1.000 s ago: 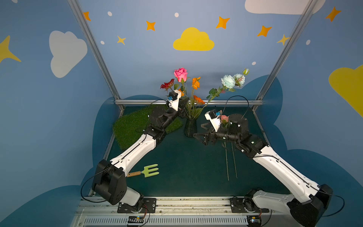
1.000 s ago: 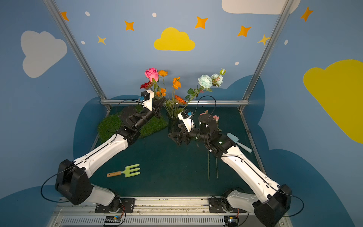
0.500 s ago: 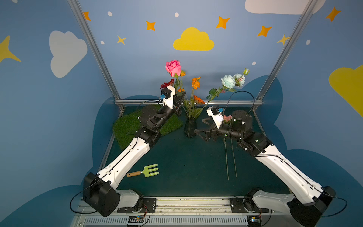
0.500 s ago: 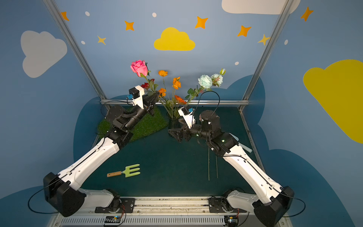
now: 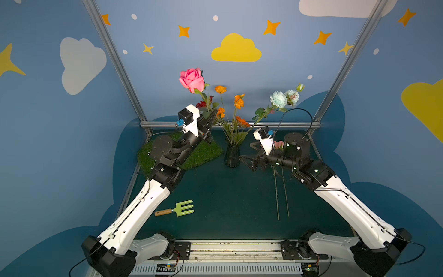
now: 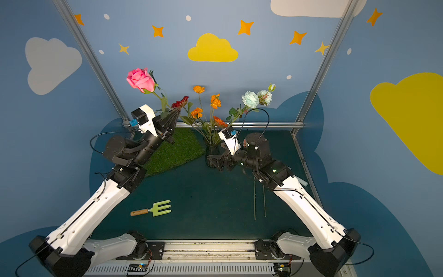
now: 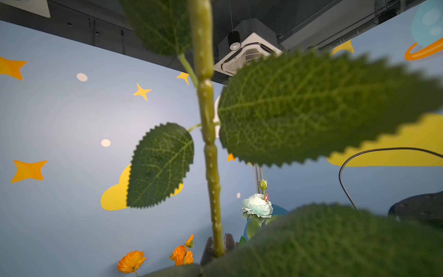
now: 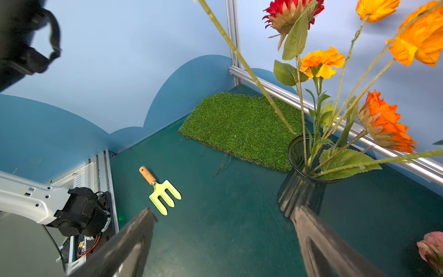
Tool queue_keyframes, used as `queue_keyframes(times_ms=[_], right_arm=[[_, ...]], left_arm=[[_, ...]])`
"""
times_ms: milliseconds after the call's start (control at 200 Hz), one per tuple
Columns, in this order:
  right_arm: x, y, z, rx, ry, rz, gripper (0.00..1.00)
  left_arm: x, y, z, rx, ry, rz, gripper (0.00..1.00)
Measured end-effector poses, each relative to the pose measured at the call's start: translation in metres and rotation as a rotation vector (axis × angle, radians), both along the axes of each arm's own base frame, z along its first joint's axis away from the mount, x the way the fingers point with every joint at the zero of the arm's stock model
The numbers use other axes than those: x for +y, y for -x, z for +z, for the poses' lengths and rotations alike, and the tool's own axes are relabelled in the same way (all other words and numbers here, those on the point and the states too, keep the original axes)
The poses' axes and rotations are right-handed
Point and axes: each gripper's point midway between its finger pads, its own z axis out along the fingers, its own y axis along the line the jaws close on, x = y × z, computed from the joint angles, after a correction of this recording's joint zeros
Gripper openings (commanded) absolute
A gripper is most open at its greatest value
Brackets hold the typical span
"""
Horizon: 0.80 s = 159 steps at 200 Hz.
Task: Pick out pink flowers from the vase
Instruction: Pick up the flower from the vase, then place the flower at the center of the board.
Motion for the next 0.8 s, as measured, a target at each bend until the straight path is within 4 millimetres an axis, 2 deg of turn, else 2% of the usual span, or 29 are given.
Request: queue_keyframes(times_ms=[215, 390, 641, 796], right_arm=[[-0.003, -0.001, -0.005, 0.006, 0.024, -0.011, 0.93], [-0.004, 0.002, -0.009, 0.014, 0.027, -0.005, 0.93], [-0.009, 0.023, -0.017, 0.011, 0.023, 0.054, 0.93], [-0.006, 0.037, -0.021, 0.018, 0.001, 0.121, 0.93]], left_arm=[[0.013, 0.026, 0.016, -0.026, 0.01, 0.002, 0.02], [0.018, 0.03, 0.011, 0.017, -0.003, 0.012, 0.02], [0.022, 0.031, -0.013, 0.141, -0.034, 0.017, 0.02], [0.018, 0.029, -0.052, 0.224, -0.064, -0.007, 0.02]])
